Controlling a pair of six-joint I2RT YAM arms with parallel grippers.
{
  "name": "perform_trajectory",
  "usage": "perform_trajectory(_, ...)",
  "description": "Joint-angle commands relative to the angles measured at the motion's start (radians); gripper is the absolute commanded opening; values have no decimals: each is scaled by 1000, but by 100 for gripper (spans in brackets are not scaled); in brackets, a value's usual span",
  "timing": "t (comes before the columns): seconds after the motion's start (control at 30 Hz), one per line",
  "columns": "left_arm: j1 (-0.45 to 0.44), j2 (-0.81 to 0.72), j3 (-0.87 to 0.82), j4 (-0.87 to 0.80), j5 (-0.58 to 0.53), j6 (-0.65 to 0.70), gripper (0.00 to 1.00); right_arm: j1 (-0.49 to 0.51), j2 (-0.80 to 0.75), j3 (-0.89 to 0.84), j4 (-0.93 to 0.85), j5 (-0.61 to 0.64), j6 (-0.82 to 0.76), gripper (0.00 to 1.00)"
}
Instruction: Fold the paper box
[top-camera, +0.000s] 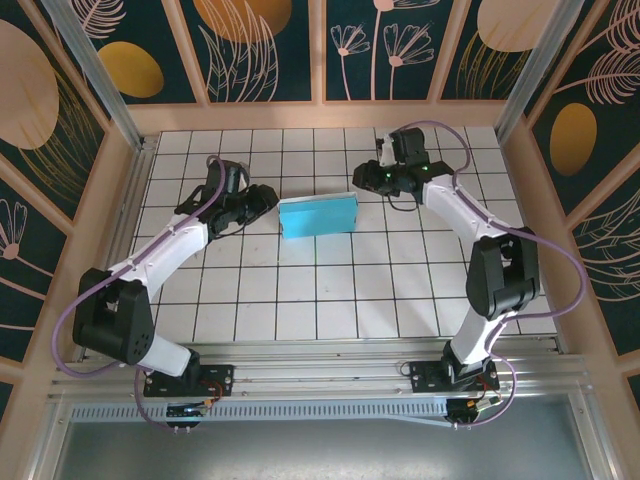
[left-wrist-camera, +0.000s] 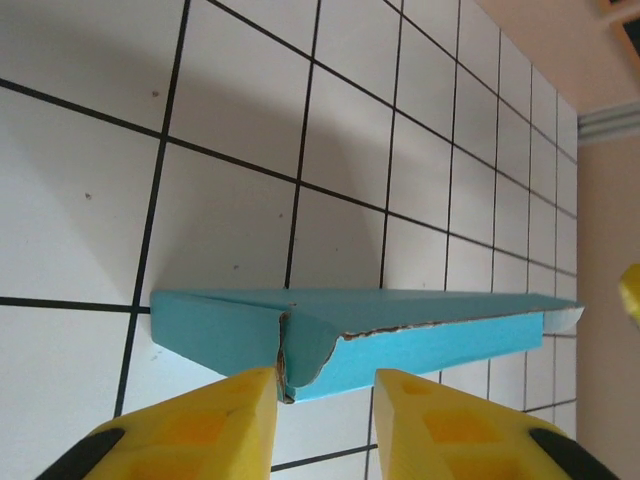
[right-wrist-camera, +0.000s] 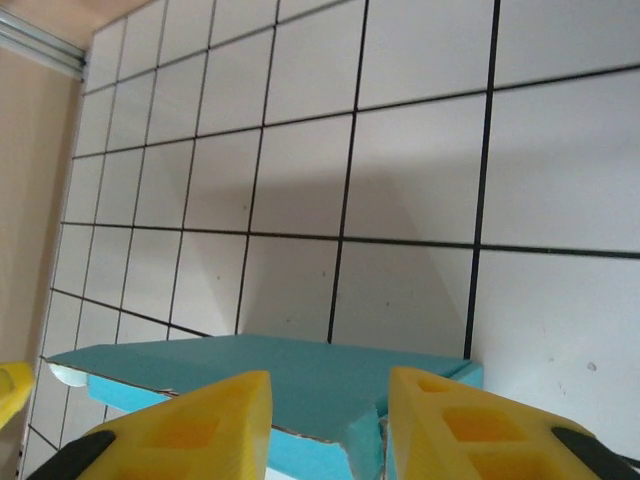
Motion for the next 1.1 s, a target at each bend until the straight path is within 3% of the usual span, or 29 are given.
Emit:
perform_trajectory(0.0,-3,14,7,39,-22,-64,32,2,29,35,-43,-24,29,35)
perform_trajectory(0.5,-3,72,12,83,20,-53,35,5,33,-4,-19,-72,43,25)
perform_trajectory(0.77,-3,83,4,108,42,-51,32,5,29,-25,-9,-66,41,17)
perform_trajectory(1.07,-3,102,16,98,53,-37,28,10,30,-31,-3,-72,38,15)
